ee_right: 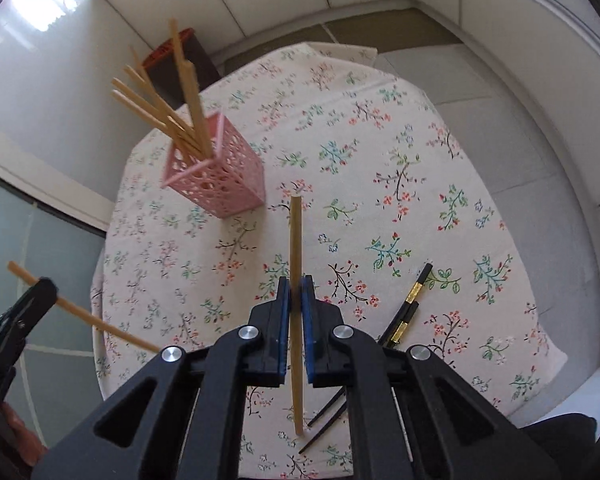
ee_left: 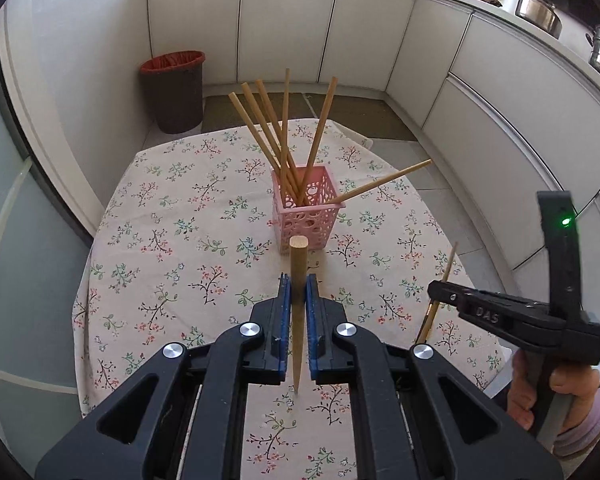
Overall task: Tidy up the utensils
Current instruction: 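Carry both chopsticks over the pink holder and open both tools to drop them in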
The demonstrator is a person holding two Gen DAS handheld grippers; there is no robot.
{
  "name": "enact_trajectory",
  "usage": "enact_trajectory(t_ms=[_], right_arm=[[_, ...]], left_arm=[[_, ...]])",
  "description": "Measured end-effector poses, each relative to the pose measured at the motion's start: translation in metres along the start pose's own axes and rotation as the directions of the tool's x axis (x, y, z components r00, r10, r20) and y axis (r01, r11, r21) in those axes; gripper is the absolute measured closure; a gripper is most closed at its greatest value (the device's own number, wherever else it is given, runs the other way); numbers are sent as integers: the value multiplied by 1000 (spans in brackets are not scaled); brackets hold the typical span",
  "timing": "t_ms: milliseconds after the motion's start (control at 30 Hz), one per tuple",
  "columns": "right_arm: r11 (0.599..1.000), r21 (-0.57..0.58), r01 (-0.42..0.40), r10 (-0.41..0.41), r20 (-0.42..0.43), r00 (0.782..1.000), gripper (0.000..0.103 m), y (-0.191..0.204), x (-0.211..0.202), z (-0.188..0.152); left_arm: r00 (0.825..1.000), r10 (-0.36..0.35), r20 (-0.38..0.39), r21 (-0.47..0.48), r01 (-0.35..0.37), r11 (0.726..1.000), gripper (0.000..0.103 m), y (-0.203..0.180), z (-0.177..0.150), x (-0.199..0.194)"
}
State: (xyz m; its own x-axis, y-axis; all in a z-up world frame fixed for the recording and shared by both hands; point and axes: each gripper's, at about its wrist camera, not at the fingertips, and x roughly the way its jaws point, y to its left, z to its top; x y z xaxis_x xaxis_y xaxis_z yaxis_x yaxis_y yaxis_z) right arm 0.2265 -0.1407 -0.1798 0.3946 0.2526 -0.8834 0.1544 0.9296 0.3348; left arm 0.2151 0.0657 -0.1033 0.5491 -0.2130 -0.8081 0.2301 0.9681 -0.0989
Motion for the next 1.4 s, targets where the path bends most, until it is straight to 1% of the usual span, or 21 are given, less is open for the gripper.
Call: enact_trajectory(t_ms=[100, 233, 467, 633, 800, 867, 933, 1000, 1067, 1167, 1233, 1267, 1300, 1333, 1400], right_arm=[[998, -55, -22, 24, 39, 999, 97, 10, -33, 2], [994, -90, -59, 67, 79, 995, 97, 21, -74, 10], [986, -118, -122, 138, 137, 981, 97, 40, -135, 39], [978, -149, -148, 177, 206, 962, 97, 58, -174, 64], [973, -184, -136, 186, 289, 939, 97, 76, -200, 90], [974, -189, -125, 180, 314, 932, 97, 81, -202, 102], [976, -184, -119, 174, 321, 931, 97, 83, -198, 116], [977, -187, -104, 161, 327, 931, 97, 85, -190, 129], [978, -185, -93, 150, 325, 934, 97, 85, -178, 141], [981, -171, -91, 139, 295, 945, 97, 83, -153, 157], [981, -170, -91, 137, 283, 949, 97, 83, -136, 163], [981, -169, -90, 135, 276, 952, 97, 84, -127, 166], [982, -167, -93, 136, 267, 954, 97, 84, -119, 169], [982, -165, -97, 138, 258, 956, 97, 84, -111, 171], [981, -166, -97, 137, 248, 959, 97, 86, -99, 174]], left_arm=[[1000, 13, 2, 18, -13, 1000, 97, -9, -3, -8], [999, 34, 6, 25, -34, 999, 97, -12, 1, -20], [998, 59, 31, 28, -60, 998, 97, -11, 28, -48], [993, 80, 91, 24, -83, 996, 97, -15, 58, -69], [980, 72, 185, -2, -73, 997, 97, -24, 99, -83], [974, 72, 213, -8, -72, 997, 97, -28, 115, -81], [970, 79, 230, -12, -78, 997, 97, -31, 130, -73], [969, 90, 232, -16, -89, 996, 97, -32, 142, -60], [972, 85, 217, -23, -82, 996, 97, -31, 150, -44], [980, 82, 180, -40, -76, 996, 96, -26, 156, -16], [988, 60, 143, -53, -53, 997, 96, -20, 155, 5], [994, 33, 106, -55, -28, 998, 94, -17, 153, 18], [997, 21, 71, -58, -17, 998, 90, -14, 150, 28], [998, 18, 57, -59, -15, 998, 83, -13, 147, 33], [995, 6, 95, -62, 0, 998, 81, -8, 145, 26]])
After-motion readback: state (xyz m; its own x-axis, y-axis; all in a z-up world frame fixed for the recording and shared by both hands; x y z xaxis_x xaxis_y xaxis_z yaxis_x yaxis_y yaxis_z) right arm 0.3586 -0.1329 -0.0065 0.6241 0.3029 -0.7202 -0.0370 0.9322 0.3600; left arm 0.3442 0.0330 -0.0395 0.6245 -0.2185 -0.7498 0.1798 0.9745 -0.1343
